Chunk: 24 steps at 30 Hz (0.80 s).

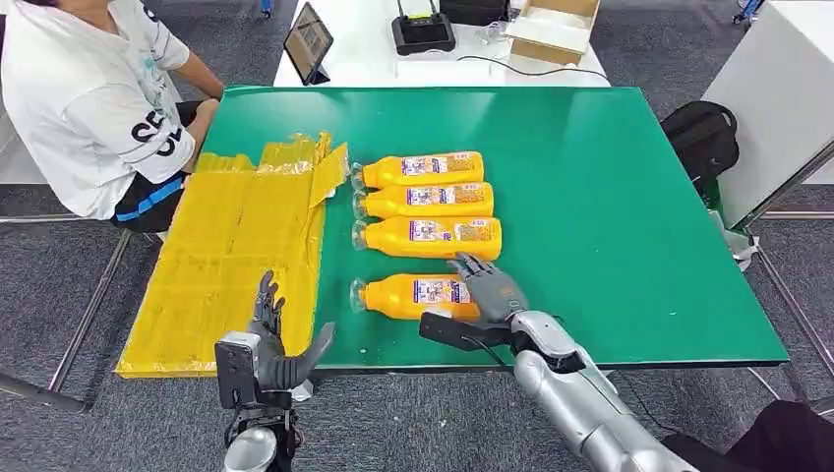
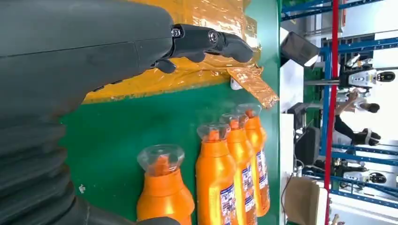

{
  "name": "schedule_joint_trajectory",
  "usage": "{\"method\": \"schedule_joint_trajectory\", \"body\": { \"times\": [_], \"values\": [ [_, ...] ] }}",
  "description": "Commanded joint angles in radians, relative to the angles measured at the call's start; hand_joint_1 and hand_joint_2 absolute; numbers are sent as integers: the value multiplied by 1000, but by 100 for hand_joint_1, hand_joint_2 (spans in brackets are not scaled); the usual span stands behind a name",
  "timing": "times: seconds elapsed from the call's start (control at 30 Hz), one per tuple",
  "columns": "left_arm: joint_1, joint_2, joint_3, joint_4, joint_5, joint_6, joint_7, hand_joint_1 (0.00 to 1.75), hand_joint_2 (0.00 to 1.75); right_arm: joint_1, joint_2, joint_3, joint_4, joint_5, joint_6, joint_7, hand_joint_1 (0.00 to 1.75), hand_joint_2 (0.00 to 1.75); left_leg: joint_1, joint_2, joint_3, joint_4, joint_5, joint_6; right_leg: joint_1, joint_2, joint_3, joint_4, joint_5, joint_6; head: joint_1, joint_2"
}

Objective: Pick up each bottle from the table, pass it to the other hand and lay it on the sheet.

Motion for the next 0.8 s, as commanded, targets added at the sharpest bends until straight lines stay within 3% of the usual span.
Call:
{"method": "schedule_joint_trajectory", "body": {
  "times": [0.03, 0.63, 0.67, 0.73, 0.77, 0.8],
  "values": [
    [-24, 11, 14, 73, -1, -5, 8, 0, 175, -61, 6, 1, 148, -22, 56, 1, 0, 175, 0, 0, 4, -1, -1, 1, 1, -1, 4, -1, -1, -2, 0, 0],
    [-40, 5, 10, 99, 11, -17, 18, 0, 175, -146, -2, 54, 238, -76, 131, 4, 2, 175, 0, 0, 7, -1, -1, 1, 1, -1, 7, -1, -1, -3, 0, 0],
    [-42, 5, 9, 103, 14, -16, 18, 0, 175, -155, -1, 62, 251, -86, 132, 2, 12, 175, 0, 0, 5, -1, -1, 1, 0, -1, 6, -1, 0, -2, 0, 0],
    [-46, 5, 10, 110, 18, -14, 18, 0, 175, -162, -1, 65, 263, -101, 136, -5, 70, 175, 0, 0, 6, -1, -1, 1, 1, -1, 7, -1, -1, -2, 0, 0],
    [-48, 5, 10, 114, 20, -14, 17, 0, 175, -164, -1, 70, 269, -112, 141, -12, 133, 175, 0, 0, 6, -1, 0, 1, 1, -1, 6, -1, -1, -2, 0, 0],
    [-50, 6, 8, 119, 22, -15, 17, 0, 175, -164, 0, 71, 274, -126, 146, -20, 140, 175, 0, 0, 7, -1, -1, 1, 1, -1, 8, -2, -1, -3, 0, 0]
  ]
}}
